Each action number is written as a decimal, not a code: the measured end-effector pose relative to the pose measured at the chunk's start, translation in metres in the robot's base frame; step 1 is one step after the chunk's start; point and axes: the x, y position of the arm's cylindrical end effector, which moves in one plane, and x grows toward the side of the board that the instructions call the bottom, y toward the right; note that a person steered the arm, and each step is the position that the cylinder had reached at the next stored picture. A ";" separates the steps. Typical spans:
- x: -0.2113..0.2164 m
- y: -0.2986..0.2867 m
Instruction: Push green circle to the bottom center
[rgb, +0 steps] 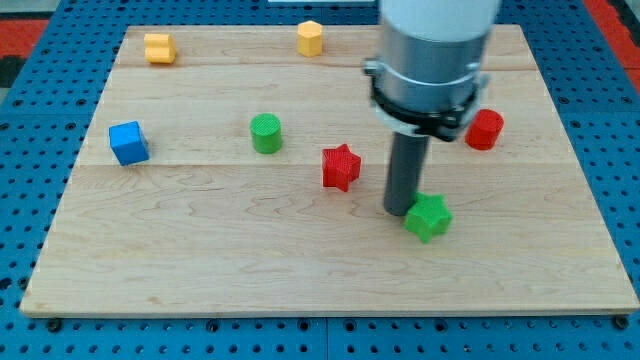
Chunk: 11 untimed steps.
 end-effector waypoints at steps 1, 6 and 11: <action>0.021 0.027; -0.059 -0.130; -0.137 -0.245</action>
